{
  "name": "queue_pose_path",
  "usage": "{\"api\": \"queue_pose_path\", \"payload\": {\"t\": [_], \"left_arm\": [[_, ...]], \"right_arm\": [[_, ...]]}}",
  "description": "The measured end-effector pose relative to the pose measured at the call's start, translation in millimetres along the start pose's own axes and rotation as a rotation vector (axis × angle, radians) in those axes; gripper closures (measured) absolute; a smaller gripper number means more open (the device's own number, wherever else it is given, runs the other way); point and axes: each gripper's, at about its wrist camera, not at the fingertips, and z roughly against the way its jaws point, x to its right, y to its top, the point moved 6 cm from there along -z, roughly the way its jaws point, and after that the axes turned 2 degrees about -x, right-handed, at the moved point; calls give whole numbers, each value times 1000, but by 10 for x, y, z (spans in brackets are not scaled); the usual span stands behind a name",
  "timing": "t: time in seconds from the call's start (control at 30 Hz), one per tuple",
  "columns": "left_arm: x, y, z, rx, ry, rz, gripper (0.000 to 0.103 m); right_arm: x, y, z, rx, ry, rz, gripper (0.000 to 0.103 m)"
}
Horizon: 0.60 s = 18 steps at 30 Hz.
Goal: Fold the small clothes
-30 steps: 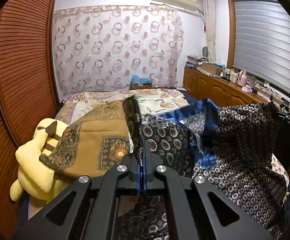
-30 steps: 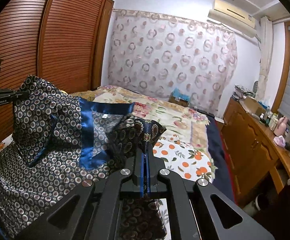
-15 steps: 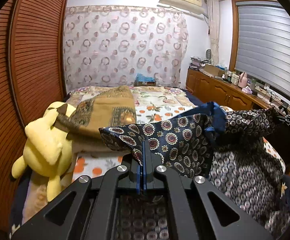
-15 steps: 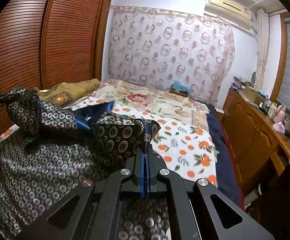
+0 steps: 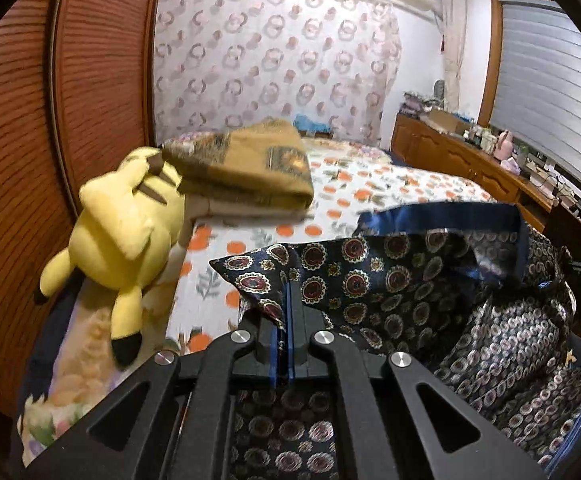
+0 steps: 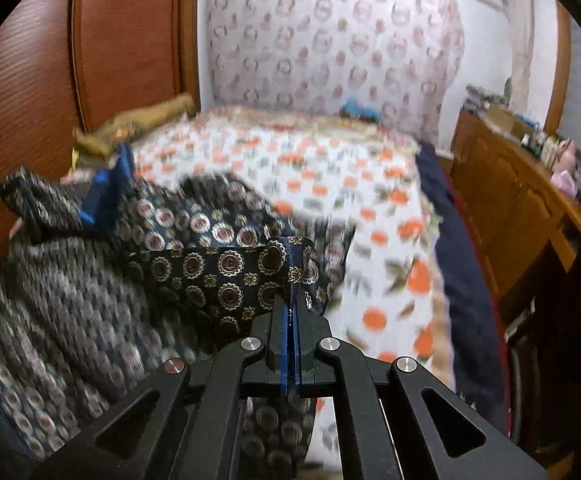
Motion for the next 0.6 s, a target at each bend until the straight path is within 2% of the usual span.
{"api": "queue_pose_path", "payload": {"t": [0.03,0.1,0.17,0.2,0.23,0.27,0.33,0.4,0.47,0.6], "left_arm": [[-8,-7,-10,-4,-2,-2,97],[-31,-10,2,-1,7,-10,83],[-58,37,62,21,3,-10,61],[-78,75,116,40,-6,-6,59],[-98,102,142,51,-9,-4,52],[-115,126,174,60,-8,-5,38],[-158,203,219,85,8,-14,23],[-223,300,226,107,36,-22,23],[-299,380,177,111,50,-25,23],[-495,518,-118,76,91,-39,23]], "right_arm": [[-1,-3,-30,-10,5,-1,102],[14,22,-59,-15,12,-9,101],[42,108,-22,6,29,-23,98],[59,163,14,20,32,-28,97],[73,218,57,35,31,-28,95],[82,287,97,53,25,-24,90],[103,364,155,82,14,-22,81],[120,491,216,112,18,-20,75],[130,602,277,143,9,-12,64],[264,842,155,156,-7,-33,53]]}}
